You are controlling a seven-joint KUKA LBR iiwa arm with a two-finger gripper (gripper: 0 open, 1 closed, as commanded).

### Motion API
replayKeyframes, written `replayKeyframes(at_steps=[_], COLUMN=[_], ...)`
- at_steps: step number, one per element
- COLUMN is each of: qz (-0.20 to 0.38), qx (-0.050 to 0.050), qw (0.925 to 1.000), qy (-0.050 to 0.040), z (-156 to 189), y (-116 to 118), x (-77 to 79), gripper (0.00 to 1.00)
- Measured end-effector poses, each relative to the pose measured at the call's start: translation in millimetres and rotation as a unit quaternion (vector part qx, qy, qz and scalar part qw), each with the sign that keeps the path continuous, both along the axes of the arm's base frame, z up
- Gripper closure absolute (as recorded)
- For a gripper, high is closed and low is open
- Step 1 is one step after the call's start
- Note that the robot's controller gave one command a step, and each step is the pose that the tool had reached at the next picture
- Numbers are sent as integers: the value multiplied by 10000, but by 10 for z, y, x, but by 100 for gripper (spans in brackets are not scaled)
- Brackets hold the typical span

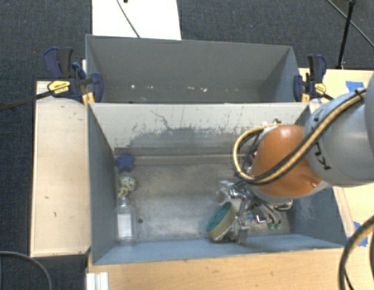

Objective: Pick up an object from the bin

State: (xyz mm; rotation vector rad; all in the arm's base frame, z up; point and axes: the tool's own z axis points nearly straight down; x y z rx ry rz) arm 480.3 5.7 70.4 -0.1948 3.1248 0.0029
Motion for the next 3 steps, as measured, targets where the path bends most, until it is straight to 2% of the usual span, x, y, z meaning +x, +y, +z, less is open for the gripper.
replayKeyframes(at_steps=[1, 2, 3], qz=[-3, 909, 2605], qx=[-10, -23, -31], qw=[10000, 9959, 9655], qy=[38, -7, 4], z=[-5, 1977, 2864], y=[-27, -133, 266], x=[-20, 70, 18], gripper=[100, 100, 100])
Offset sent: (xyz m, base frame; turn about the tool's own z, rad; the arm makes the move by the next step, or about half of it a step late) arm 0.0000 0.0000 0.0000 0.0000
